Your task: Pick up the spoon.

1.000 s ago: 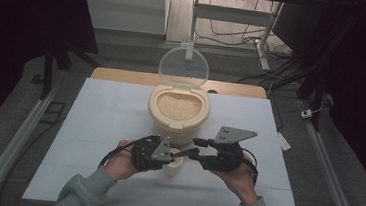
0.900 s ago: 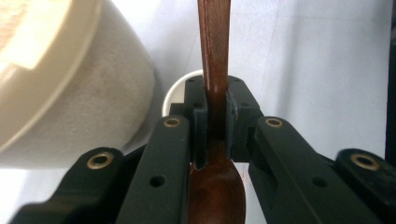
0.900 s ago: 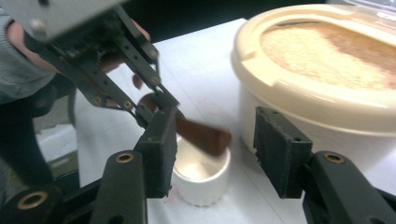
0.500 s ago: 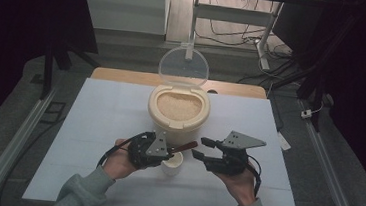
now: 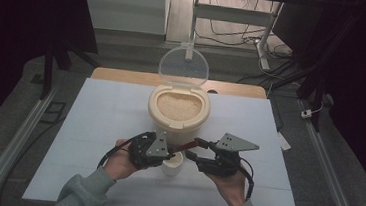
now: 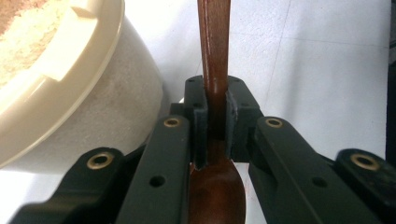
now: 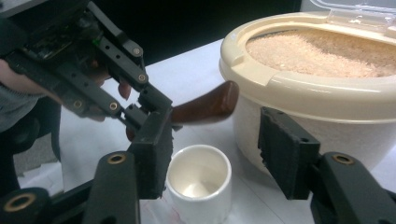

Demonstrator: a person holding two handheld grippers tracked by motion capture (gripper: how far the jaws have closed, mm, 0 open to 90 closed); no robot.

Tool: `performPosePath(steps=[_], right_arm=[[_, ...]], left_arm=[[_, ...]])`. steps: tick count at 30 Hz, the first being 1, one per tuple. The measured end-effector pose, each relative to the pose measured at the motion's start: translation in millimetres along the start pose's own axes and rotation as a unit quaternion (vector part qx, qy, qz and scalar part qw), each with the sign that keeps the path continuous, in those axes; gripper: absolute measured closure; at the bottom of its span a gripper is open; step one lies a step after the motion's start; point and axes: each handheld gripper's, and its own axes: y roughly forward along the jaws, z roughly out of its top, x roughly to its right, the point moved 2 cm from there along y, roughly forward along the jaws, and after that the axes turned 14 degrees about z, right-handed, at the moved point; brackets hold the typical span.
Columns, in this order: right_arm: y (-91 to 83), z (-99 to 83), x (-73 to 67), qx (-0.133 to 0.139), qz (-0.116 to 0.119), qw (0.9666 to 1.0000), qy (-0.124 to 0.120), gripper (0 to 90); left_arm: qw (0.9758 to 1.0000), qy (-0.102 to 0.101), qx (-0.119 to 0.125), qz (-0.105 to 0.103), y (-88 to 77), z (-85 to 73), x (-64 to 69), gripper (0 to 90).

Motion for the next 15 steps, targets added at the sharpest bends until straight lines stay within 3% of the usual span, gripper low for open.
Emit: performPosePath(steps=[8, 15], right_arm=[[12.5, -0.2, -7.5, 0.016, 0.011, 0.9998, 0.002, 63.0], [10.2, 1.3, -8.6, 0.042, 0.03, 0.9986, 0.01, 72.3]], left_arm=[[1.0, 0.003, 0.004, -0.002, 0.8, 1.4, 2.7, 80.2], [1.0, 0.004, 0.006, -0.003, 1.4, 1.1, 3.4, 80.1]])
